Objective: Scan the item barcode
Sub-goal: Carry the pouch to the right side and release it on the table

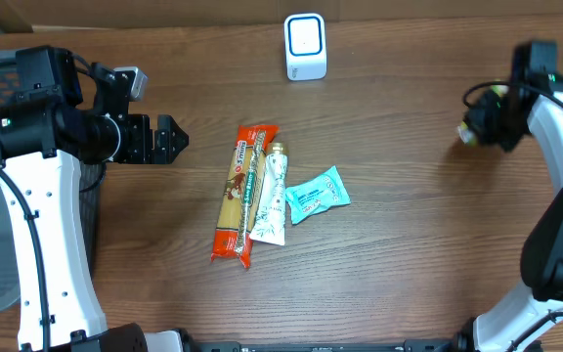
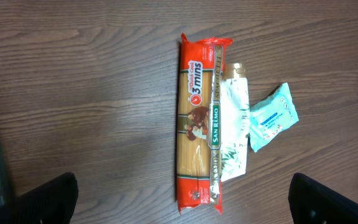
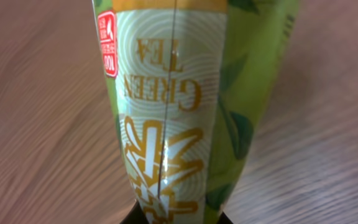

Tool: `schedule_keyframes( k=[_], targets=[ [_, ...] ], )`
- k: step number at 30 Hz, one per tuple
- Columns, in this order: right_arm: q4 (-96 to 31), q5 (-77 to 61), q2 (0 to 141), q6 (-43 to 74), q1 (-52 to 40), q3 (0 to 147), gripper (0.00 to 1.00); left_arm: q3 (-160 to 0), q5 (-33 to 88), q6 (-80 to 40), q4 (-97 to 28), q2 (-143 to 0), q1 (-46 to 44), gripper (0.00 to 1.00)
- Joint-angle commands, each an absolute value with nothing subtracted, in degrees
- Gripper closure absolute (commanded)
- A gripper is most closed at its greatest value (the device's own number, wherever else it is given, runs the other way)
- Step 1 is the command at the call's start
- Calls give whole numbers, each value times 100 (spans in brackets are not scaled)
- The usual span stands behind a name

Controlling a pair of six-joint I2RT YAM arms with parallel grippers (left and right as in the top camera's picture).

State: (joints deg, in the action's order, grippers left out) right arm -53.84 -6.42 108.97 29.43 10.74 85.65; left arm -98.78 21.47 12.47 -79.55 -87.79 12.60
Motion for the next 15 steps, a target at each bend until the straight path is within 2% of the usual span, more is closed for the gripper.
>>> schedule_keyframes(
  k=[1, 6, 7, 8, 9, 11, 15],
  targets=[
    [-4775, -663, 10763, 4318, 1380, 7752, 96, -9950, 2206, 1374, -7944, -8785, 1234, 0],
    [-4357, -650, 10763, 4211, 1621, 7242, 96, -9950, 2206, 1374, -7944, -8785, 1234, 1],
    [-4359, -655, 10763, 3994, 1629, 7242, 94, -9950, 2204, 1374, -7942, -8785, 1234, 1],
    [-4357, -661, 10763, 3715, 1636, 7244, 81, -9950, 2204, 1374, -7944, -8785, 1234, 1],
    [-4370, -694, 10757, 3483, 1636, 7273, 62, -9950, 2206, 1374, -7944, -8785, 1234, 0],
    [-4534, -906, 10757, 3120, 1636, 7391, 44, -9950, 2206, 1374, -7944, -8785, 1234, 0],
    [-5332, -978, 10720, 2939, 1636, 8090, 42, -9950, 2204, 1374, -7942, -8785, 1234, 0]
  ],
)
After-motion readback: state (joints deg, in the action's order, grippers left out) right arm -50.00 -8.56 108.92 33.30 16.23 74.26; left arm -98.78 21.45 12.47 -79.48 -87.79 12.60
